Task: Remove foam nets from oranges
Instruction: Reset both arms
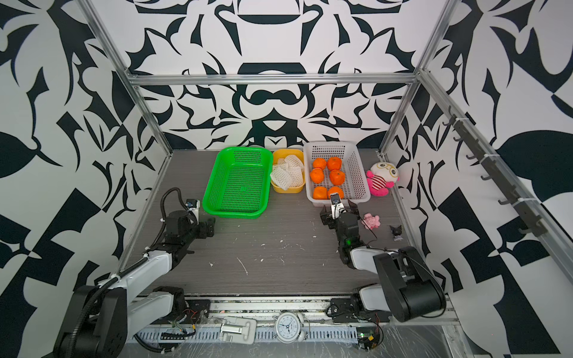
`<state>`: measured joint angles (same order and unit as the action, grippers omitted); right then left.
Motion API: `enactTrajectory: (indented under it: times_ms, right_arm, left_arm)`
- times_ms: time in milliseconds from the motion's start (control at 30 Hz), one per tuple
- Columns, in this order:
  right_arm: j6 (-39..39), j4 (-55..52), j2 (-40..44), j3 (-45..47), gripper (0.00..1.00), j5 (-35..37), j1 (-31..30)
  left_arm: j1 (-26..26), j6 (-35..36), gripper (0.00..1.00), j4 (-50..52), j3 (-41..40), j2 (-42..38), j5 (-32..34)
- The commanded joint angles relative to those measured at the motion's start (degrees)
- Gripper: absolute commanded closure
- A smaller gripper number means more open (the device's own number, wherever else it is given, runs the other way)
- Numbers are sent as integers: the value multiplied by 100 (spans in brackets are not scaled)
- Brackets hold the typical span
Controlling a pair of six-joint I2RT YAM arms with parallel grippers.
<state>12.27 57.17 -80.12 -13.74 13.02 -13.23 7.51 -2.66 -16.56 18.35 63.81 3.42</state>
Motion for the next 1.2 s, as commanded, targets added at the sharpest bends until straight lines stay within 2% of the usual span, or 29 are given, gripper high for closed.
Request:
enactTrajectory:
  times_ms: [0, 100, 200, 267, 300, 333, 433, 633, 733, 833, 933, 1167]
  right_arm:
    - [-475, 961, -595, 218, 2, -67, 124]
    - [-559, 1103, -776, 228, 4, -141, 239]
    - [-705, 1028, -981, 54, 10, -379, 392]
    - [-758, 703, -913, -54, 10, -540, 484]
    - [-766, 469, -852, -129, 8, -632, 526]
    - [-749, 293, -862, -212, 0, -686, 541]
    - [-919, -312, -857, -536, 0, -513, 626]
    - [-1022, -367, -886, -587, 0, -362, 682]
    - [-1034, -402, -887, -612, 0, -348, 682]
    - [-1031, -411, -890, -621, 0, -352, 682]
    - [-1030, -426, -892, -630, 0, -377, 682]
    - [-1060, -515, -898, -678, 0, -535, 742]
  left_arm:
    - [-17, 14, 5, -1241, -23, 243, -221]
    - [-26, 424, 5, -1479, 74, 507, -287]
    - [-35, 451, 5, -2035, 177, 972, -123]
    - [-37, 441, 5, -2453, 193, 1318, -79]
    - [-38, 540, 6, -2517, 247, 1413, -43]
    - [-37, 625, 7, -2542, 243, 1445, -77]
    - [-34, 648, 6, -3262, -2, 1623, 173]
    - [-43, 599, 7, -4463, -34, 2695, 720]
    - [-101, 499, 6, -3873, 114, 2517, 597]
    - [-190, 467, 5, -4029, 125, 2614, 468]
    - [-357, 287, 0, -3607, 315, 2598, 357]
    - [-474, 205, 1, -3530, 347, 2603, 183]
